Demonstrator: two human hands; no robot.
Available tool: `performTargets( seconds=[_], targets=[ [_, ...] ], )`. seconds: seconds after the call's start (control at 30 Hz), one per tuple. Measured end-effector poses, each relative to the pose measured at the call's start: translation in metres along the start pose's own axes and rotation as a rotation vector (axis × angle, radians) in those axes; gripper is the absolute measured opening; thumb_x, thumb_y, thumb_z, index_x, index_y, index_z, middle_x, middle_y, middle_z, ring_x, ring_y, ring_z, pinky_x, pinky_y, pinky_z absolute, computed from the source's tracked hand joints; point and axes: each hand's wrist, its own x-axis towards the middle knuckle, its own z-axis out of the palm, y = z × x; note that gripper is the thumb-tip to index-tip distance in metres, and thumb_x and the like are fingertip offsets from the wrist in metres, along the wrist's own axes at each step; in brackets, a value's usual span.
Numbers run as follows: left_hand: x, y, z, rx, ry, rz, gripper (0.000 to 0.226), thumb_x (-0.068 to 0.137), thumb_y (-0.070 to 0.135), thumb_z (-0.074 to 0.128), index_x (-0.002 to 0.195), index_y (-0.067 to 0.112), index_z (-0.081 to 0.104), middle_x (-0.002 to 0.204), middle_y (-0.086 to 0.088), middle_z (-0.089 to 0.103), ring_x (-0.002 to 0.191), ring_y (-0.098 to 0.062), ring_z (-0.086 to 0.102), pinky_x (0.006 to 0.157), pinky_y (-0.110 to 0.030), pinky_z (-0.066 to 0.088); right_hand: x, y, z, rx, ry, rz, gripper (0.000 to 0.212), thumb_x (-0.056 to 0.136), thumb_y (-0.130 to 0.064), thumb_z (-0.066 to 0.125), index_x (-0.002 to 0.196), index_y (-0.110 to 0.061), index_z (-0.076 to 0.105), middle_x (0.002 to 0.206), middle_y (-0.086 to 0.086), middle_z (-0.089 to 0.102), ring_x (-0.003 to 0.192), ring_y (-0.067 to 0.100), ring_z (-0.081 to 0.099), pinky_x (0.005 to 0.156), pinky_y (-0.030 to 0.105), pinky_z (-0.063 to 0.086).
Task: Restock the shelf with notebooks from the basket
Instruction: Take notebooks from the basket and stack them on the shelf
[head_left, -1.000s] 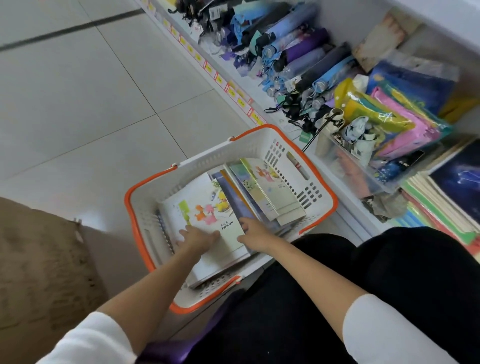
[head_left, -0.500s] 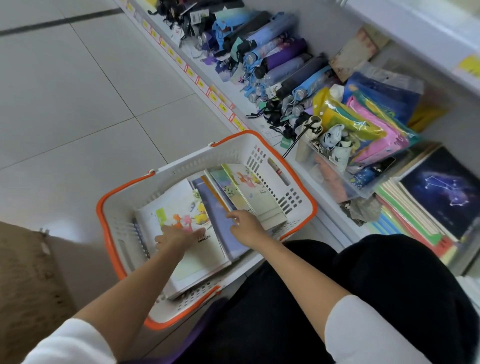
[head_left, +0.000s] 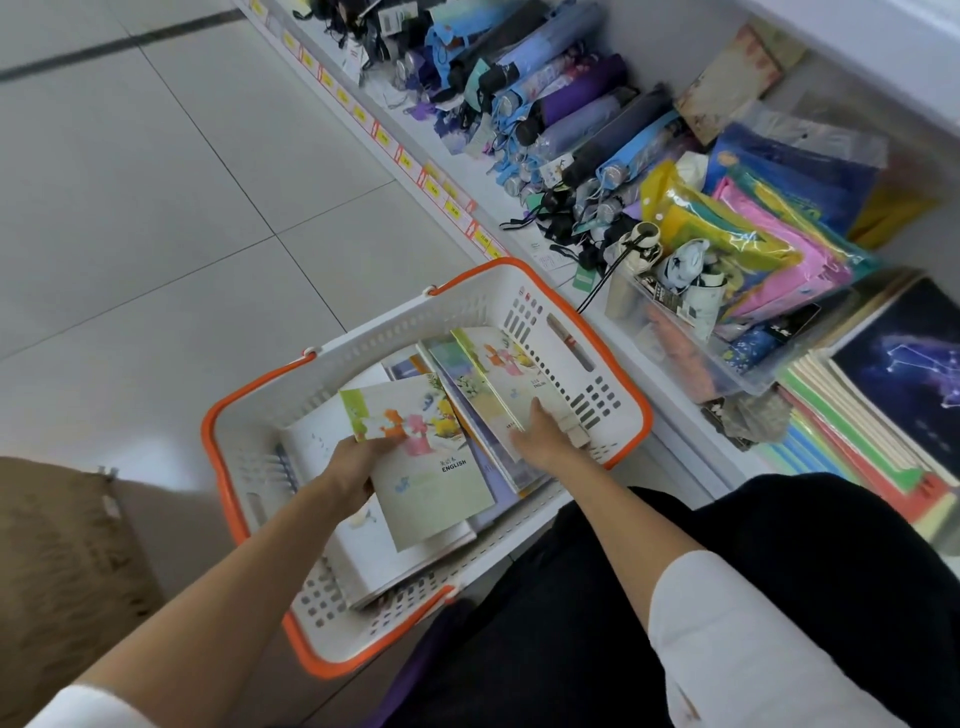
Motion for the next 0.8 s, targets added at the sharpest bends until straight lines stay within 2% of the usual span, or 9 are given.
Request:
performTargets(
  seconds=[0.07,0.17,0.3,0.33,0.4,0.5,0.57,0.7,0.8],
  targets=[
    [0.003,0.002,0.004,0.011,0.041,0.013,0.020,0.084,0.003,0.066,0.102,0.007,0.061,0.099,-0.014,0.068,0.081,-0.029,0.065,0.071,-0.039,0.055,-0.004,0.002,0.006,-0.084,0.057,-0.045,0.065,0.101,-0.031,0.041,0.153,-0.010,0.010,0.159,0.008,0.021,0.145,0.027,0.025,0.117,0.045,0.024],
    [0.004,0.004,0.008,-0.016,0.077,-0.006,0.026,0.081,0.006,0.069,0.105,0.007,0.062,0.092,-0.012,0.068,0.074,-0.028,0.064,0.063,-0.034,0.054,-0.007,0.004,0.004,-0.209,0.265,-0.157,0.047,0.098,-0.028,0.052,0.136,-0.002,0.044,0.135,0.015,0.055,0.123,0.031,0.052,0.102,0.041,0.044],
    [0.006,0.000,0.007,-0.037,0.095,-0.017,0.032,0.083,0.014,0.068,0.113,0.006,0.061,0.089,-0.013,0.067,0.073,-0.028,0.064,0.060,-0.033,0.052,-0.013,-0.002,-0.002,-0.229,0.289,-0.210,0.015,0.093,-0.023,0.057,0.099,-0.014,0.067,0.101,0.013,0.068,0.099,0.030,0.063,0.083,0.035,0.052],
    [0.006,-0.001,0.007,-0.052,0.084,-0.028,0.032,0.085,0.018,0.067,0.115,0.006,0.060,0.092,-0.013,0.068,0.075,-0.029,0.064,0.062,-0.035,0.053,-0.017,-0.006,-0.003,-0.242,0.279,-0.223,0.014,0.091,-0.022,0.056,0.084,-0.018,0.067,0.090,0.009,0.068,0.090,0.029,0.065,0.076,0.032,0.052],
    [0.002,-0.001,0.007,-0.086,0.053,-0.039,0.031,0.089,0.024,0.064,0.115,0.009,0.060,0.096,-0.014,0.068,0.079,-0.029,0.065,0.066,-0.037,0.053,-0.019,-0.014,-0.002,-0.231,0.270,-0.244,0.019,0.086,-0.022,0.058,0.075,-0.012,0.068,0.076,0.007,0.068,0.073,0.026,0.065,0.066,0.029,0.053],
    [-0.001,-0.001,0.006,-0.116,-0.017,-0.039,0.034,0.093,0.035,0.058,0.117,0.012,0.062,0.104,-0.014,0.070,0.087,-0.029,0.067,0.068,-0.038,0.053,-0.031,-0.035,0.003,-0.210,0.276,-0.347,0.038,0.080,-0.019,0.061,0.049,-0.016,0.040,0.047,0.000,0.038,0.046,0.016,0.035,0.046,0.025,0.028],
    [-0.003,-0.002,0.007,-0.142,-0.058,-0.030,0.042,0.095,0.045,0.049,0.118,0.013,0.063,0.110,-0.015,0.069,0.094,-0.030,0.067,0.075,-0.040,0.054,-0.046,-0.052,0.009,-0.205,0.226,-0.441,0.044,0.078,-0.018,0.063,0.047,-0.018,0.031,0.046,-0.003,0.030,0.044,0.012,0.026,0.045,0.026,0.022],
    [-0.007,0.005,0.013,-0.150,-0.159,0.014,0.060,0.093,0.065,0.034,0.117,0.021,0.066,0.111,-0.007,0.071,0.100,-0.024,0.068,0.085,-0.040,0.052,-0.062,-0.071,0.039,-0.207,0.002,-0.499,0.032,0.072,-0.021,0.067,0.050,-0.007,0.047,0.049,0.011,0.043,0.047,0.027,0.038,0.048,0.032,0.029],
    [-0.013,0.009,0.014,-0.003,-0.121,0.033,0.056,0.088,0.062,0.051,0.117,0.016,0.066,0.110,-0.008,0.071,0.096,-0.027,0.069,0.087,-0.042,0.054,-0.066,-0.069,0.045,-0.102,-0.116,-0.459,0.018,0.074,-0.022,0.066,0.066,-0.007,0.068,0.059,0.011,0.061,0.054,0.027,0.058,0.055,0.037,0.051]
  ],
)
